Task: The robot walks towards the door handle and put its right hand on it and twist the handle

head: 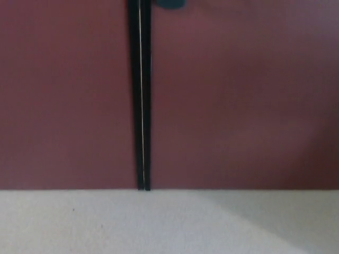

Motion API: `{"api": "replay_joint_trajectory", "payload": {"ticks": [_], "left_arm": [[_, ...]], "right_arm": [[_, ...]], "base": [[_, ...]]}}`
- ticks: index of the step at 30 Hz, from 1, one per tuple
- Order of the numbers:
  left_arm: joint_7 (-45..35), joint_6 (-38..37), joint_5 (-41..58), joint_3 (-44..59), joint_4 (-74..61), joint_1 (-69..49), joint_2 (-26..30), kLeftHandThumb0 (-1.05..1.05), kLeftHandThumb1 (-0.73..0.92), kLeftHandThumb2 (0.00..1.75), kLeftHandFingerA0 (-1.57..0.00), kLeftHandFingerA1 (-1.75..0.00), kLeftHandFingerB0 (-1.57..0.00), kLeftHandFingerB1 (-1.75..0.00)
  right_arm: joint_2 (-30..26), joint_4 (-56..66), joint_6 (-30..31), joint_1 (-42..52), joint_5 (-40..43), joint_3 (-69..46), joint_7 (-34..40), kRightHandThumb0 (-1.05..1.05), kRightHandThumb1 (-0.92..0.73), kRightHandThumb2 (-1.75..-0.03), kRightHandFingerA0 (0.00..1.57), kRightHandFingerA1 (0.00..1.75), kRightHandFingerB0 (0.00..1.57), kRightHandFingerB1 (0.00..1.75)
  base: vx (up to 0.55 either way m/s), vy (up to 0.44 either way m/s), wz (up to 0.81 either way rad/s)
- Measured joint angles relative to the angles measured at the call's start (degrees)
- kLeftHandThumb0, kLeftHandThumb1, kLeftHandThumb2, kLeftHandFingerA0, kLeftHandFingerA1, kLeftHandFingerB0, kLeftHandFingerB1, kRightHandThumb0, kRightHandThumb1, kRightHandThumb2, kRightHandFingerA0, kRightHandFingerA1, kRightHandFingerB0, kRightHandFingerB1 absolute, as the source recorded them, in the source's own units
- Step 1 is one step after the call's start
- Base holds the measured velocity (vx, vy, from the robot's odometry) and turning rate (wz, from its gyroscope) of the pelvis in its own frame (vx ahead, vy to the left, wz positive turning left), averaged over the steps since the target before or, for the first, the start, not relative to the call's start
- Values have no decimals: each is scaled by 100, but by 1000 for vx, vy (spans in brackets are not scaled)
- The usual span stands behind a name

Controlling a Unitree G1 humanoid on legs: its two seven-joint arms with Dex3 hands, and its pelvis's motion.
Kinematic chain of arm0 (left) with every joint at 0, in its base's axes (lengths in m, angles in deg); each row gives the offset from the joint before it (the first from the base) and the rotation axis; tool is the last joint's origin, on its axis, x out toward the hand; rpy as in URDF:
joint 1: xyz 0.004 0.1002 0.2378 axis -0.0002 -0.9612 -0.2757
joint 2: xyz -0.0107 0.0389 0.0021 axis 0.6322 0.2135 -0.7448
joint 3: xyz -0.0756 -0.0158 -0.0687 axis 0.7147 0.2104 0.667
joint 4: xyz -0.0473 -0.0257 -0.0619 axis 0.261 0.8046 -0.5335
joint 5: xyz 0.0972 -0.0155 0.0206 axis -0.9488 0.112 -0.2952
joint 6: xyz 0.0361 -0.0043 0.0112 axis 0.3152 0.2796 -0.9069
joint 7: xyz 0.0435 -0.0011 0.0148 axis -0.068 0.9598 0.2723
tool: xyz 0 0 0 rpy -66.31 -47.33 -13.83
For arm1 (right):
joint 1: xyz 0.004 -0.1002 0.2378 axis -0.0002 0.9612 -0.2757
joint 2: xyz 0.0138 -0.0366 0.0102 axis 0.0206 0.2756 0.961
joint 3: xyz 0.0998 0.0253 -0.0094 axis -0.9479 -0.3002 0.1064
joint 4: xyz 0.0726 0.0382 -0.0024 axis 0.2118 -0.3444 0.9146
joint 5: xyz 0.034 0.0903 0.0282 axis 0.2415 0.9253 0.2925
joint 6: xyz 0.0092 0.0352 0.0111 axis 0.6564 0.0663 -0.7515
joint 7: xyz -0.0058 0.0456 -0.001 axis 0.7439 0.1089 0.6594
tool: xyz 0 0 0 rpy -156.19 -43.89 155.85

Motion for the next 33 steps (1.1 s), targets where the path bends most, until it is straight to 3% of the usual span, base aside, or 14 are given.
{"api": "replay_joint_trajectory", "payload": {"ticks": [24,33], "left_arm": [[-106,-34,-13,10,-12,66,64,-30,61,58,-72,-49,-57,-43],[-121,-16,-11,49,2,130,55,-29,61,58,-72,-48,-58,-43]], "right_arm": [[22,33,130,-100,-100,68,-161,-21,-67,-59,73,52,53,41],[34,61,124,-203,-114,57,-201,-21,-66,-59,72,51,53,41]], "base": [[189,120,0],[251,-52,1]]}}
